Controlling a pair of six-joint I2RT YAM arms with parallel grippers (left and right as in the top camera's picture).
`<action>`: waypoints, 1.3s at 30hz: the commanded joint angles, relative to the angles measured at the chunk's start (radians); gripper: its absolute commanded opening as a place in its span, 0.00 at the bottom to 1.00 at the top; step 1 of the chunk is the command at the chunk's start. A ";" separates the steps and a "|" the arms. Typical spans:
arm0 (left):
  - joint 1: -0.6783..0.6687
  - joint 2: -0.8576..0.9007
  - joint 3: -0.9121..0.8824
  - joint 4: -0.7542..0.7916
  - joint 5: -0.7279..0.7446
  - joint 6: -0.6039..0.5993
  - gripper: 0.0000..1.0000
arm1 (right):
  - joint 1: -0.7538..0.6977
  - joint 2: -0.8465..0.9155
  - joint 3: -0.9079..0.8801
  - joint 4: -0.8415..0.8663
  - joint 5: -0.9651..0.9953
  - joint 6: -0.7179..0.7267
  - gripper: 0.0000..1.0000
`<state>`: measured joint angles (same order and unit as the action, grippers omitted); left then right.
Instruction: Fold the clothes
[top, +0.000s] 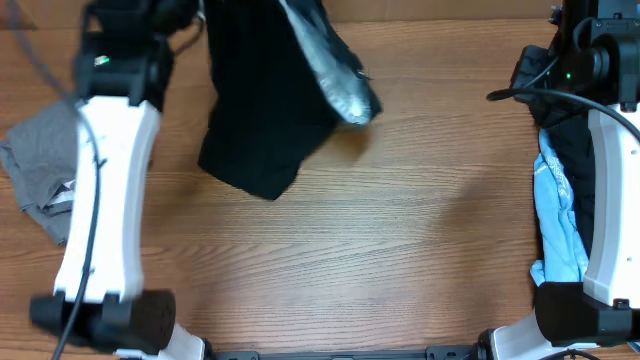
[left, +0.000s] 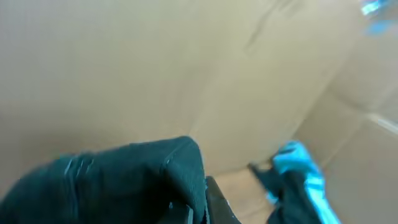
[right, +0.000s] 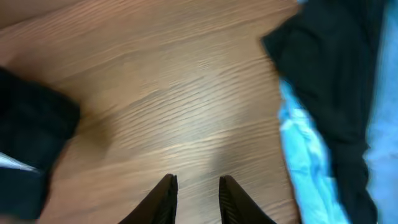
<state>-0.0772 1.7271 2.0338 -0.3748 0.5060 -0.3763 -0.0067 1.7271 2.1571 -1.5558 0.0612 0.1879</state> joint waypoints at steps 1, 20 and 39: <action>-0.003 -0.055 0.125 0.005 0.035 -0.013 0.04 | 0.012 0.004 0.013 -0.004 -0.270 -0.178 0.30; -0.003 -0.074 0.164 0.034 0.069 -0.013 0.04 | 0.434 0.054 -0.408 0.722 -0.158 -0.130 0.58; -0.003 -0.076 0.164 0.021 0.090 -0.013 0.04 | 0.435 0.107 -0.447 0.788 -0.180 -0.002 0.58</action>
<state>-0.0772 1.6817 2.1551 -0.3714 0.5766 -0.3870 0.4271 1.8118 1.7123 -0.7860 -0.0784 0.1677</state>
